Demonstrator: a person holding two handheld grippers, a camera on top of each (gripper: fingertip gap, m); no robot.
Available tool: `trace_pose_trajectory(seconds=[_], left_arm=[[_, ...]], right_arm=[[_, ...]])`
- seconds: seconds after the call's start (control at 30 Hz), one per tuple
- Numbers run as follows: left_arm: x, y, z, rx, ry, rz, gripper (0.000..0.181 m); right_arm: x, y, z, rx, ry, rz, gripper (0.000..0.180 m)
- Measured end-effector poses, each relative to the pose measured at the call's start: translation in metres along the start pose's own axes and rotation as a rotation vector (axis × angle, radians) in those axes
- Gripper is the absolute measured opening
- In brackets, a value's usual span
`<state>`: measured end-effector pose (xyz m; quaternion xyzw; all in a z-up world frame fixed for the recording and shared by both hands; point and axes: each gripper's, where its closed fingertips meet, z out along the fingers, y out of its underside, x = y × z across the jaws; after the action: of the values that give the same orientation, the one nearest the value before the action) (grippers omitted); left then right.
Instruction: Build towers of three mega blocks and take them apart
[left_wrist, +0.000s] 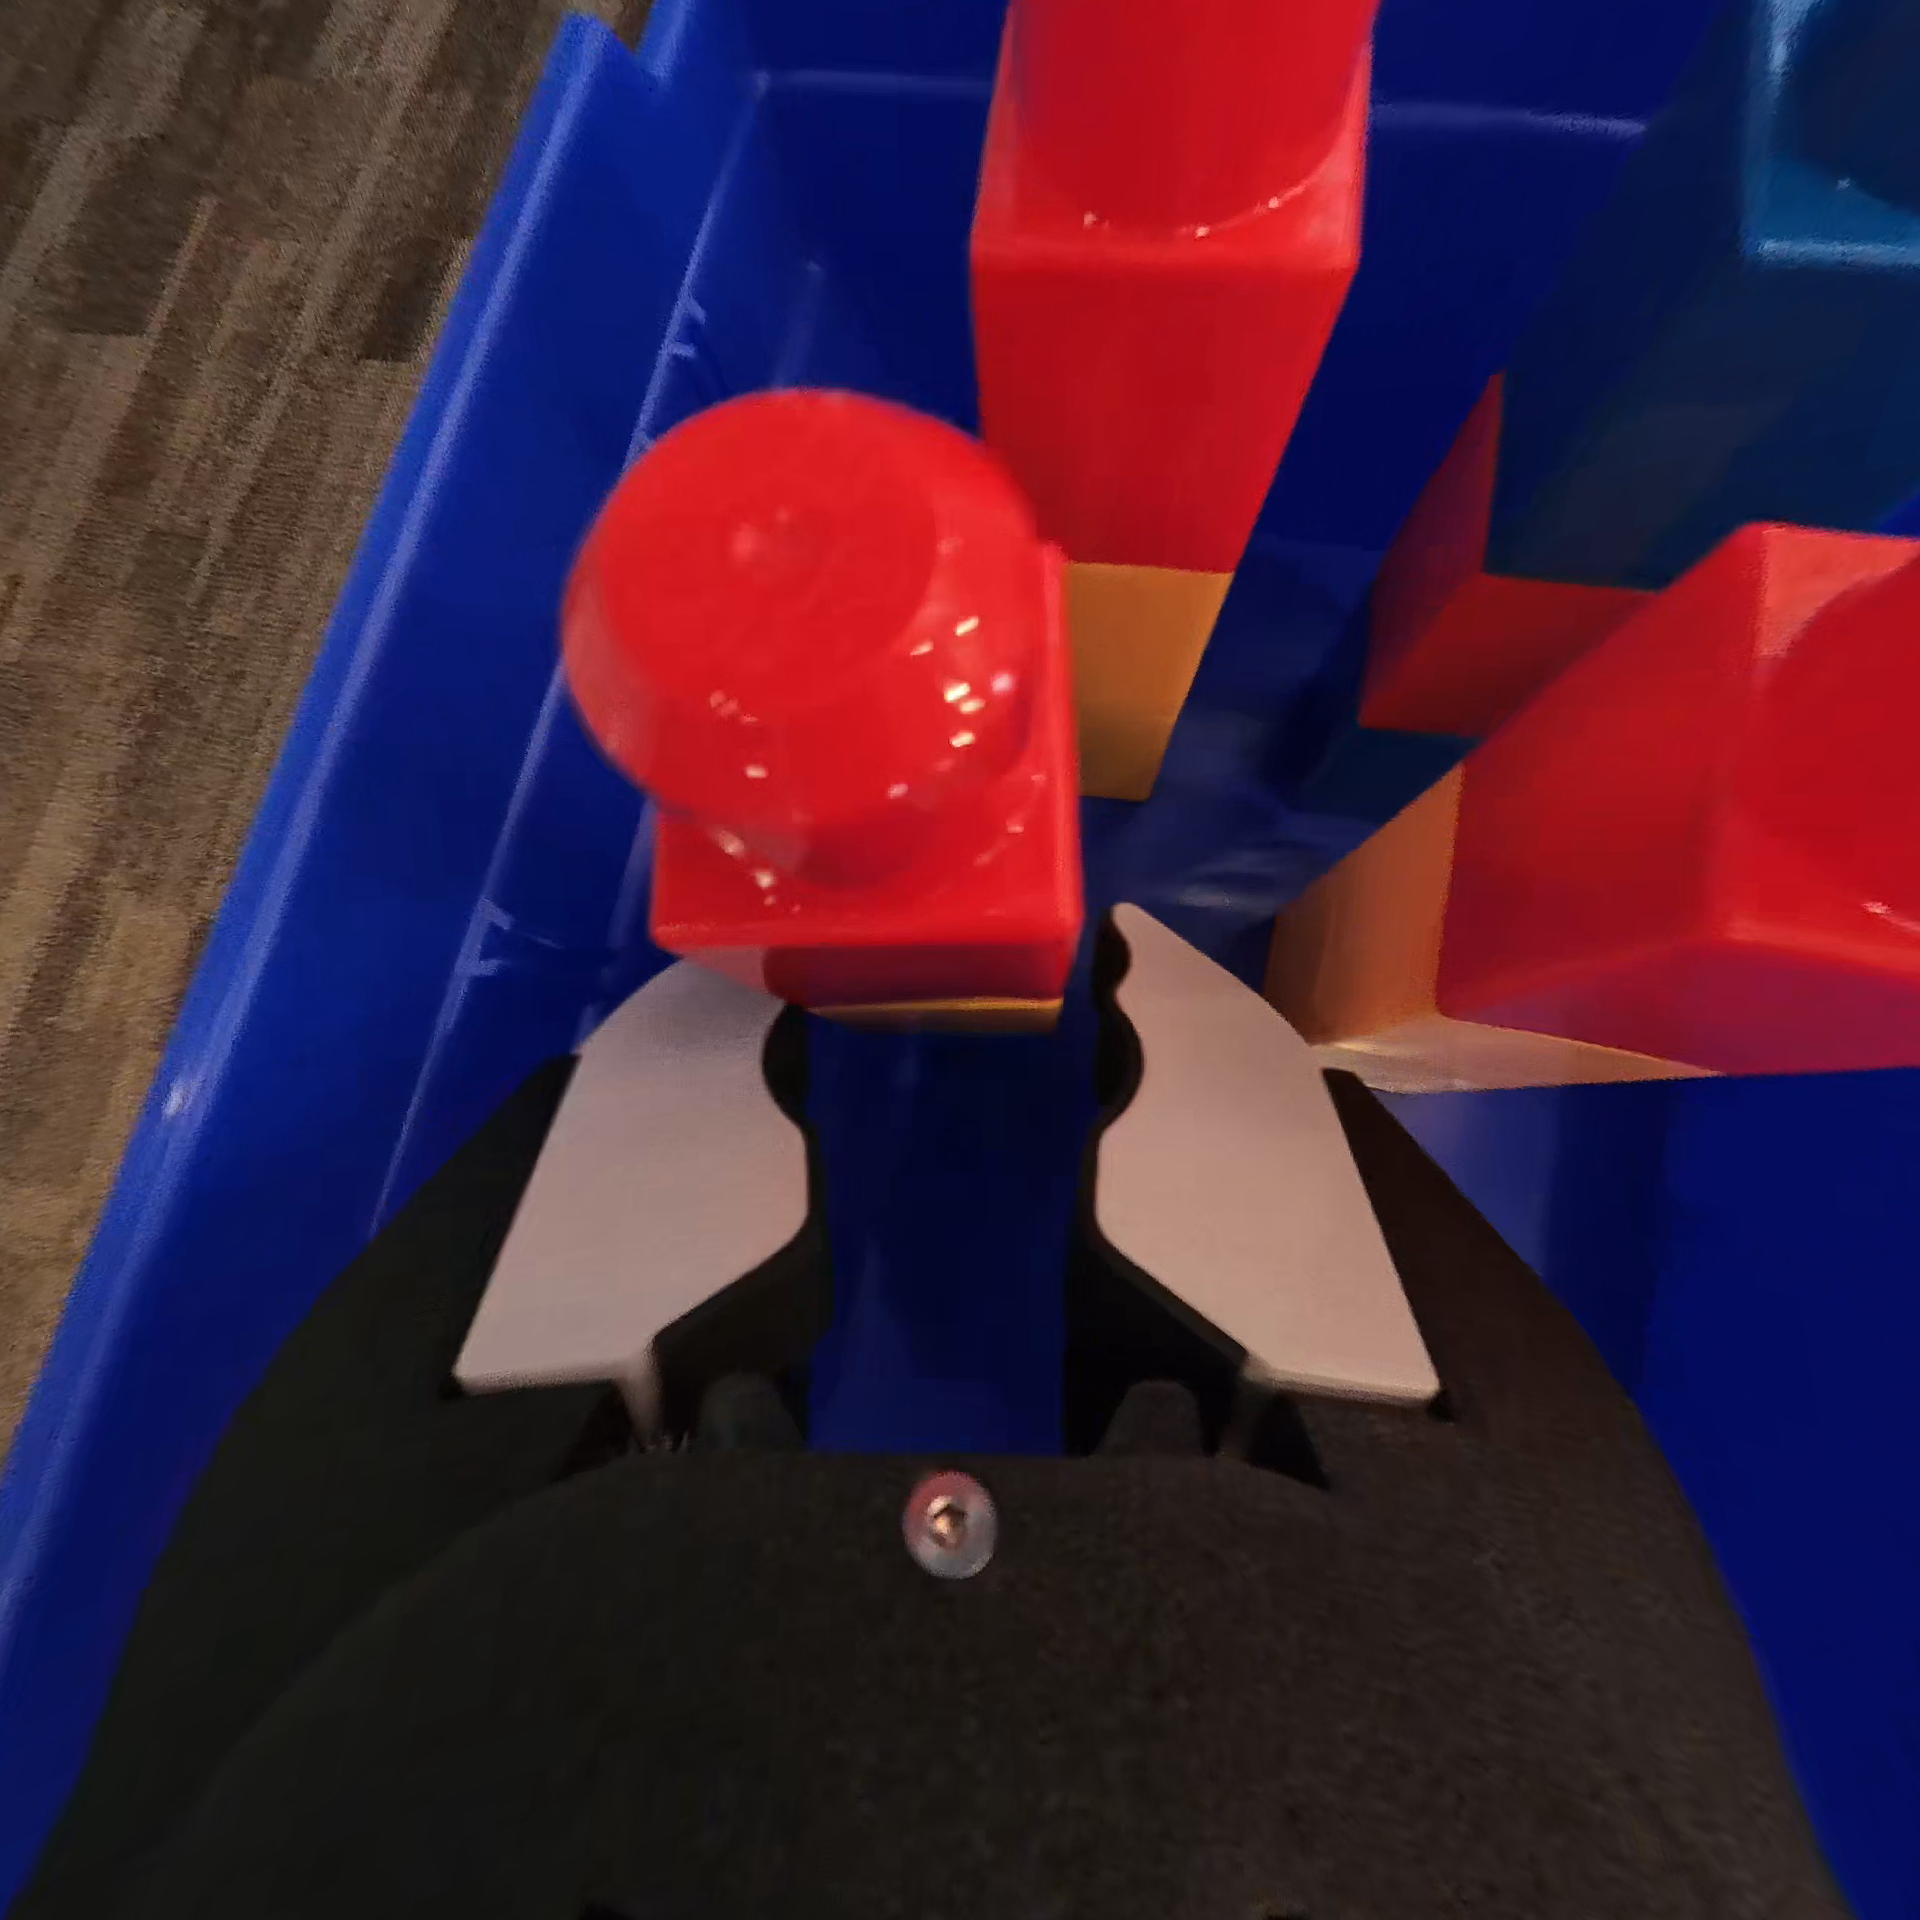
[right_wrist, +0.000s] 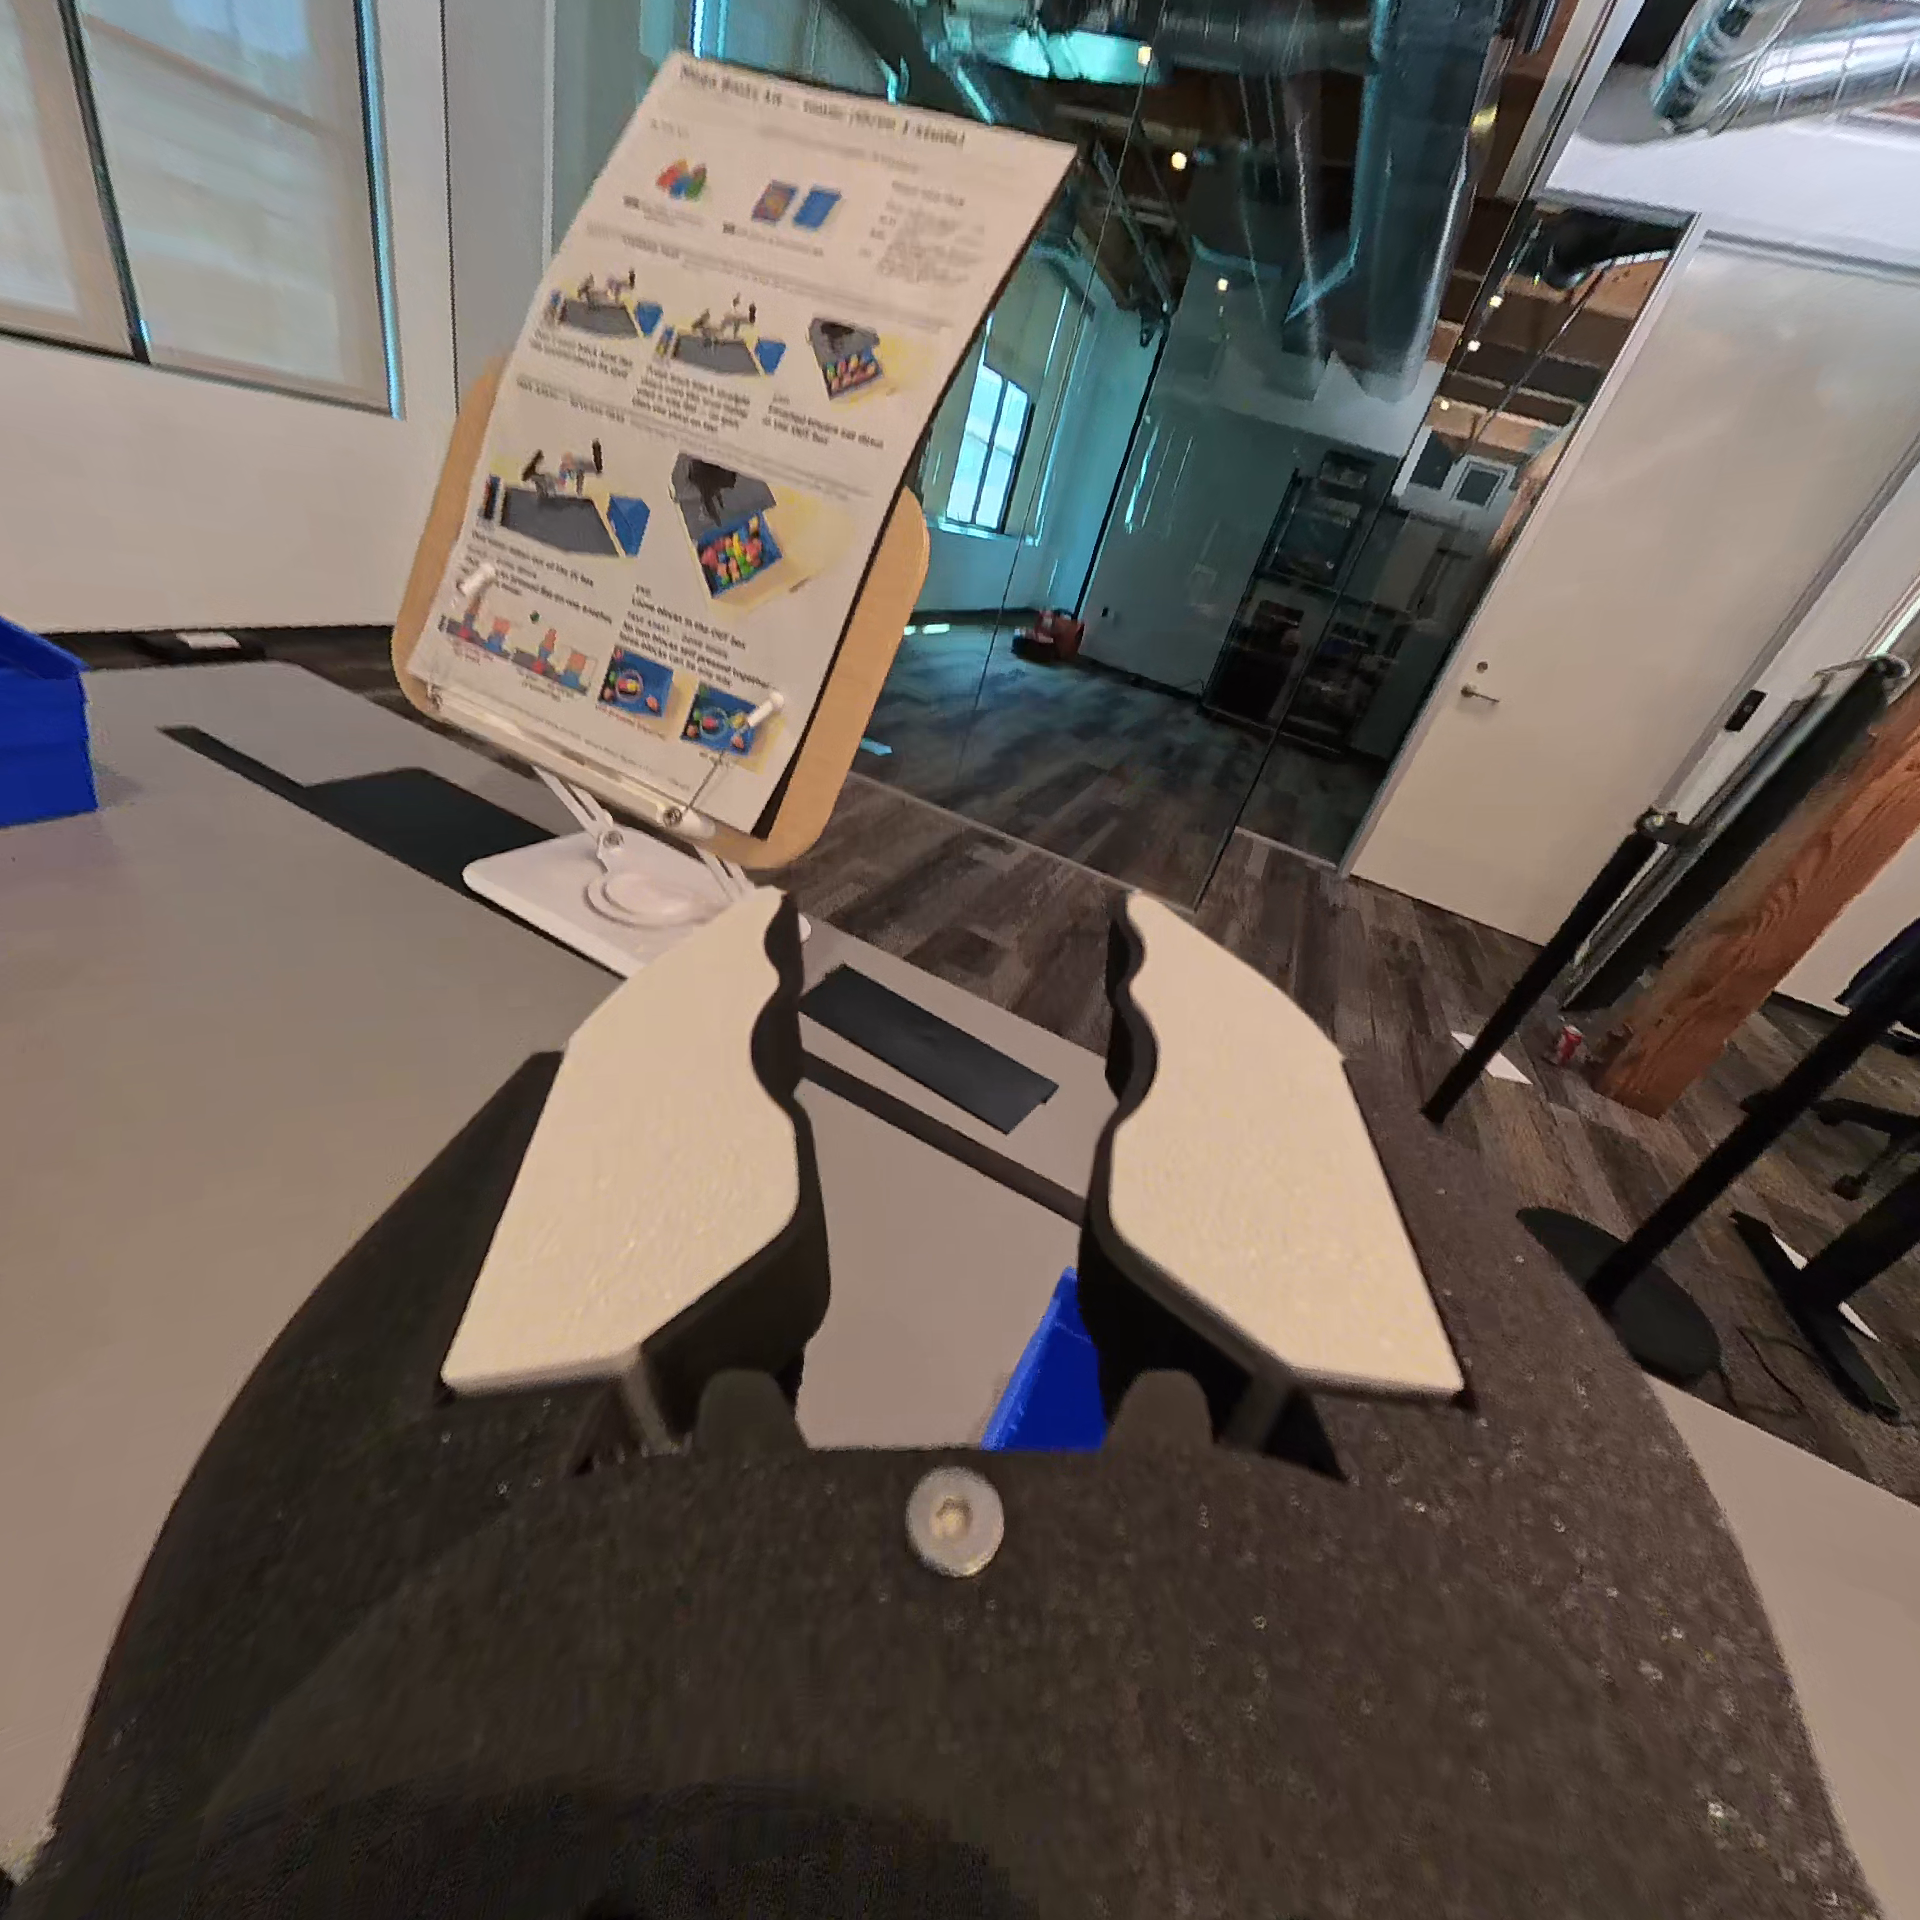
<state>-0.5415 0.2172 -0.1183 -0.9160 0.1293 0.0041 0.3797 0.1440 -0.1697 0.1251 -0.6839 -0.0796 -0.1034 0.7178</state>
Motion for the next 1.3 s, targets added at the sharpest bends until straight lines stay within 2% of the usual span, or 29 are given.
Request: trace_pose_trajectory(seconds=[0.03, 0.17, 0.27, 0.37, 0.5, 0.6, 0.73, 0.83, 0.97, 1.1, 1.2, 1.3], left_arm=[[-0.002, -0.001, 0.001, 0.022, -0.003, -0.019, 0.041], [-0.005, -0.002, -0.001, 0.077, 0.052, -0.076, 0.041], [-0.012, -0.006, -0.021, 0.136, 0.057, -0.092, 0.041], [-0.016, -0.029, -0.067, 0.297, 0.067, -0.129, 0.041], [-0.003, -0.070, -0.158, 0.555, 0.159, -0.142, 0.040], [0.043, -0.093, -0.226, 0.685, 0.368, -0.108, 0.040], [0.149, -0.101, -0.293, 0.729, 0.760, 0.051, 0.040], [0.228, -0.095, -0.333, 0.722, 1.087, 0.115, 0.040], [0.307, -0.088, -0.368, 0.668, 1.394, 0.148, 0.040], [0.365, -0.084, -0.386, 0.623, 1.564, 0.207, 0.040], [0.400, -0.080, -0.394, 0.588, 1.635, 0.251, 0.040], [0.424, -0.078, -0.396, 0.588, 1.647, 0.305, 0.040]], right_arm=[[0.000, 0.004, 0.002, -0.021, 0.004, -0.009, 0.055], [-0.001, 0.009, 0.006, -0.045, 0.001, -0.022, 0.051], [-0.003, 0.006, 0.007, -0.025, -0.006, -0.011, 0.050], [-0.002, 0.007, 0.008, -0.033, -0.009, -0.006, 0.050], [-0.004, 0.010, 0.011, -0.047, -0.013, -0.008, 0.050], [-0.012, 0.005, 0.016, -0.046, -0.041, -0.012, 0.049], [-0.049, -0.021, 0.029, 0.015, -0.158, -0.044, 0.049], [-0.099, -0.051, 0.037, 0.101, -0.330, -0.053, 0.051], [-0.178, -0.092, 0.036, 0.237, -0.651, 0.021, 0.055], [-0.243, -0.119, 0.032, 0.300, -0.945, 0.173, 0.065], [-0.271, -0.114, 0.039, 0.230, -1.045, 0.236, 0.073], [-0.287, -0.103, 0.050, 0.170, -1.056, 0.213, 0.068]])
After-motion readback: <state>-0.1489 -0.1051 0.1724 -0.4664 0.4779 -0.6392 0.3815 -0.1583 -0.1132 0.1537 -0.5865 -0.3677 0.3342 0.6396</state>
